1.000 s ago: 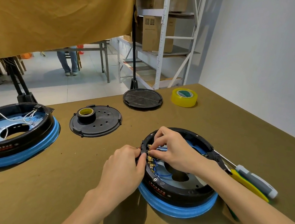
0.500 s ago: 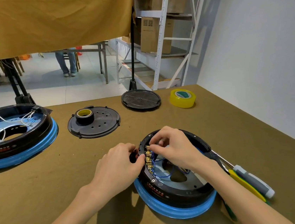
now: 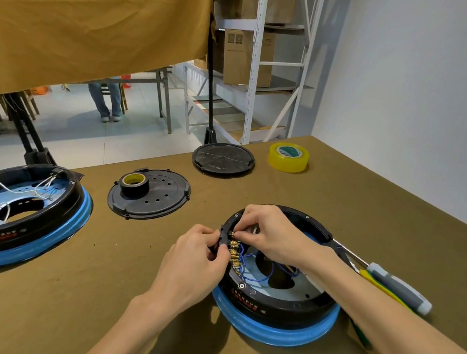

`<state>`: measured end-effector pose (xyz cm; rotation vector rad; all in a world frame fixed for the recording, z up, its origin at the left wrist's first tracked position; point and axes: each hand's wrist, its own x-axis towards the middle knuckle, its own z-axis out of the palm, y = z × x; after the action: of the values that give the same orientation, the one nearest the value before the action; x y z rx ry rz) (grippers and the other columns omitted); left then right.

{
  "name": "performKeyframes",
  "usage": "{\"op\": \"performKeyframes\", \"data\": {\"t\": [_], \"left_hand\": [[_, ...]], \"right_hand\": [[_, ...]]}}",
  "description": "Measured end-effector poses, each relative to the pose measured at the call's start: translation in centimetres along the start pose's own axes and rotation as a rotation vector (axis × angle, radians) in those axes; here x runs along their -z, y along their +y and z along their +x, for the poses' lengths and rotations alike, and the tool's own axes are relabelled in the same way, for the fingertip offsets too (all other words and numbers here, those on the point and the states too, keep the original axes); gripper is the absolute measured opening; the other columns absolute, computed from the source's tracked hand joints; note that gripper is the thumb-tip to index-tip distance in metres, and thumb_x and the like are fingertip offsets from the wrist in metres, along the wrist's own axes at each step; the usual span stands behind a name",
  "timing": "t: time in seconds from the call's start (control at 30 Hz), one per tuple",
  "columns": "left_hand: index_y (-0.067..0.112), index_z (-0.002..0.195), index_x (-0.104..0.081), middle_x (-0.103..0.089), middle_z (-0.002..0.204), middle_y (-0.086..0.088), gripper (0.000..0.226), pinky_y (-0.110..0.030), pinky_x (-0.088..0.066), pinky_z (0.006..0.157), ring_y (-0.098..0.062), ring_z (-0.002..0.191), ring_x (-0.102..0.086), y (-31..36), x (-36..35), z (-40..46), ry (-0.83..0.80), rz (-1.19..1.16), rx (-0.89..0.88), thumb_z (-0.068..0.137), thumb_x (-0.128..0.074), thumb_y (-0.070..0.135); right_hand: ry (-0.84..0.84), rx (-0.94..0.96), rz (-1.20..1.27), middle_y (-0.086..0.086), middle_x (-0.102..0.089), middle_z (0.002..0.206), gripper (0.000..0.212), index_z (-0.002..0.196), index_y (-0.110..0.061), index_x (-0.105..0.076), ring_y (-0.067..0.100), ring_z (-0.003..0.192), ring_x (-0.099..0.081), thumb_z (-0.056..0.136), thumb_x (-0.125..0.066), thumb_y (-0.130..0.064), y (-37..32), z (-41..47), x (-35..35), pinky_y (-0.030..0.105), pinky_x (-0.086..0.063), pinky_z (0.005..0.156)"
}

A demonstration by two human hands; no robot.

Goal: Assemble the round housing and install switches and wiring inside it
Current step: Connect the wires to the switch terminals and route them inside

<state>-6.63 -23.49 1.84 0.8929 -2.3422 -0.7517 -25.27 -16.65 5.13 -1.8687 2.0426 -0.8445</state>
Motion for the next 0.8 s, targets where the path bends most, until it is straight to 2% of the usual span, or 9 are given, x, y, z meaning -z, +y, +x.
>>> {"op": "performKeyframes", "data": {"t": [0.1,0.17,0.27,0.37,0.47,0.53,0.6,0.67,0.8], "left_hand": [[0.027,0.135,-0.065,-0.054,0.115,0.021,0.037,-0.029,-0.058,0.084,0.005,0.094,-0.059,0.1,-0.4,-0.2,0.023,-0.062,0.025,0.102,-0.054,0.039],[0.026,0.144,-0.056,-0.051,0.122,0.021,0.043,-0.031,-0.056,0.095,0.002,0.108,-0.056,0.1,-0.8,-0.3,0.029,-0.1,0.039,0.103,-0.052,0.04],[0.025,0.153,-0.041,-0.045,0.141,0.014,0.053,-0.033,-0.048,0.107,-0.003,0.128,-0.046,0.0,-1.2,0.0,0.037,-0.107,0.045,0.103,-0.052,0.043],[0.024,0.155,-0.039,-0.043,0.151,0.011,0.054,-0.032,-0.038,0.114,-0.005,0.137,-0.039,0.0,-1.5,0.3,-0.044,-0.163,0.082,0.106,-0.048,0.043],[0.031,0.154,-0.04,-0.042,0.157,0.01,0.047,-0.041,-0.034,0.122,-0.009,0.145,-0.037,0.0,-2.0,0.0,-0.103,-0.252,0.106,0.109,-0.038,0.043],[0.027,0.162,-0.027,-0.03,0.166,0.01,0.056,-0.039,-0.023,0.127,-0.007,0.152,-0.026,0.0,-2.3,-0.5,-0.105,-0.252,0.123,0.109,-0.032,0.047],[0.024,0.164,-0.015,-0.017,0.17,0.01,0.062,-0.028,-0.011,0.126,-0.003,0.154,-0.016,0.0,-2.6,-0.7,-0.108,-0.23,0.14,0.109,-0.026,0.051],[0.024,0.164,-0.01,-0.011,0.172,0.01,0.064,-0.021,-0.007,0.12,-0.002,0.155,-0.01,-0.1,-2.7,-0.8,-0.122,-0.212,0.146,0.108,-0.022,0.053],[0.023,0.164,-0.009,-0.01,0.172,0.009,0.064,-0.019,-0.006,0.119,-0.002,0.155,-0.009,-0.1,-2.8,-0.8,-0.126,-0.223,0.157,0.108,-0.021,0.051]], "right_hand": [[-0.051,-0.044,0.041,-0.016,-0.069,0.095,0.015,0.105,-0.021,-0.08,0.0,0.087,-0.065,0.095,-0.072,-0.029,0.5,-0.4,1.0,0.018,-0.05,0.077],[-0.009,-0.1,0.084,-0.017,-0.074,0.095,0.018,0.109,-0.023,-0.078,-0.004,0.088,-0.067,0.096,-0.071,-0.032,1.2,-1.0,2.6,0.015,-0.051,0.078],[0.073,-0.183,0.074,-0.013,-0.076,0.094,0.017,0.106,-0.023,-0.079,0.002,0.088,-0.069,0.098,-0.068,-0.034,2.4,-2.6,5.1,0.026,-0.056,0.083],[0.0,-0.203,0.087,-0.01,-0.076,0.096,0.018,0.108,-0.023,-0.077,0.004,0.088,-0.069,0.096,-0.069,-0.035,1.8,-4.0,4.8,0.027,-0.056,0.082],[-0.055,-0.124,-0.071,-0.009,-0.064,0.111,0.025,0.116,-0.025,-0.069,0.006,0.102,-0.06,0.095,-0.069,-0.039,0.2,-4.4,2.6,0.029,-0.049,0.093],[0.005,-0.079,-0.203,-0.006,-0.057,0.117,0.022,0.113,-0.026,-0.068,0.013,0.11,-0.053,0.096,-0.068,-0.04,-0.8,-4.1,1.7,0.034,-0.04,0.1],[0.097,-0.081,-0.299,-0.003,-0.052,0.123,0.022,0.112,-0.024,-0.069,0.016,0.113,-0.05,0.094,-0.07,-0.038,-1.7,-3.9,1.4,0.035,-0.037,0.102],[0.143,-0.111,-0.349,-0.002,-0.052,0.127,0.019,0.108,-0.024,-0.072,0.017,0.116,-0.05,0.094,-0.069,-0.037,-2.3,-3.9,1.4,0.034,-0.037,0.102],[0.038,-0.187,-0.299,0.001,-0.057,0.135,0.023,0.103,-0.022,-0.08,0.019,0.128,-0.047,0.099,-0.061,-0.034,-3.2,-3.8,0.8,0.037,-0.034,0.105]]}}
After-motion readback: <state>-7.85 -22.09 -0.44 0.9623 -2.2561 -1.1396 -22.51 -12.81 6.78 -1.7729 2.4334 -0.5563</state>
